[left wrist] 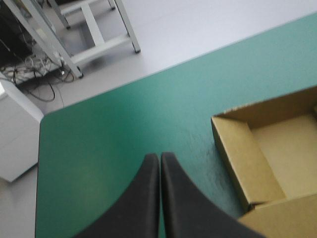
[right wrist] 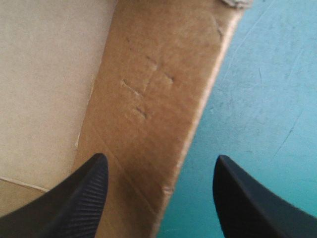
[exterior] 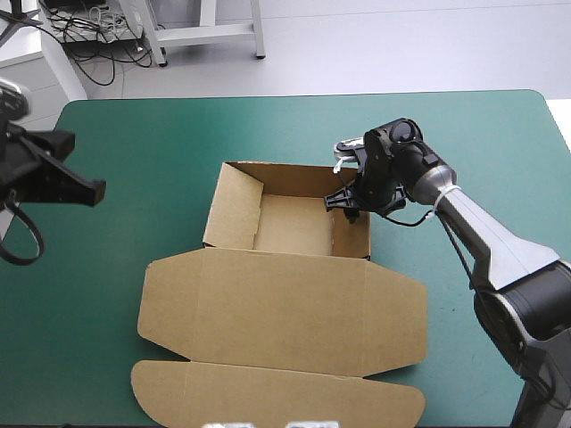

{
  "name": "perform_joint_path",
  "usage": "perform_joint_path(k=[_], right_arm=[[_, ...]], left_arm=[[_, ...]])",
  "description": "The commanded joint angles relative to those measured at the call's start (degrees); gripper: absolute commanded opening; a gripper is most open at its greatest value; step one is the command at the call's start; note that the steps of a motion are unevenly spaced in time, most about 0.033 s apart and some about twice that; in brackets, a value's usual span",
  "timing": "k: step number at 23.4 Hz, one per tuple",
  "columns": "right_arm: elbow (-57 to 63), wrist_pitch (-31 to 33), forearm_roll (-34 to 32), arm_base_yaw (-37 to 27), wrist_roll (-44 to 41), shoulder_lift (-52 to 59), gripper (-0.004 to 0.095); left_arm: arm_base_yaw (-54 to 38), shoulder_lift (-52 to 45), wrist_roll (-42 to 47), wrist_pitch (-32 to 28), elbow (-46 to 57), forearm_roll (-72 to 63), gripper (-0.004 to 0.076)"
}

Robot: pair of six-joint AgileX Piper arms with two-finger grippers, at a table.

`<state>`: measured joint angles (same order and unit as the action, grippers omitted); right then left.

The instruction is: Fold the box

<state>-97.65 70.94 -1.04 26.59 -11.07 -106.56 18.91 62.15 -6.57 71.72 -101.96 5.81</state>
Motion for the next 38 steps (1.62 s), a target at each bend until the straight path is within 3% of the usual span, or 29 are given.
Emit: perform_joint_path(k=[1,7,12,14,15,18,29,34,38], right_arm=[[-1.3,0.9,0.4,-0.4,-0.1,1.5,0.0576],[-1.3,0.9,0.5,-0.4,-0.3,0.3,0.0575],[-1.3,0.9,0.3,-0.4,-1.7,-1.0,0.0575],[-1.3,0.9,1.0,-0.4,-3.8,-2.2,0.0514],[-1.3,0.9,2.4,-0.4,-4.2,-2.8,0.0360],[-1.3,0.9,2.8,-0.4,-4.2,-2.8,-0.0026],[-5.8,0.9,-1.2,-2.9,-5.6,-1.7,-0.0020],[-9.2,0.9,-0.4,-11.6,-1.8,1.4,-0.0020],[-9.2,0.9,-3.8,-20.8,0.8,4.6,-0.0020]], left_arm=[[0.2,-5.8,0.2,1.8,8.5,-0.1,-0.0010],[0.2,-24.1,0.5,-2.1,42.1,-1.3,-0.0010],[0.2,-36.5,0.8,-7.0,61.9,-1.8,-0.0010],[0.2,-40.5,1.7,-9.5,66.4,-3.3,-0.0010],[0.2,-42.4,1.7,-10.1,68.7,-3.3,-0.0010],[0.2,-44.0,1.7,-10.2,71.6,-3.0,-0.0010],[0.2,-44.1,2.1,-11.2,72.4,-3.3,-0.0010],[0.2,-44.1,2.1,-11.6,72.6,-3.3,-0.0010],[0.2,-44.1,2.2,-11.8,72.6,-3.3,-0.0010]])
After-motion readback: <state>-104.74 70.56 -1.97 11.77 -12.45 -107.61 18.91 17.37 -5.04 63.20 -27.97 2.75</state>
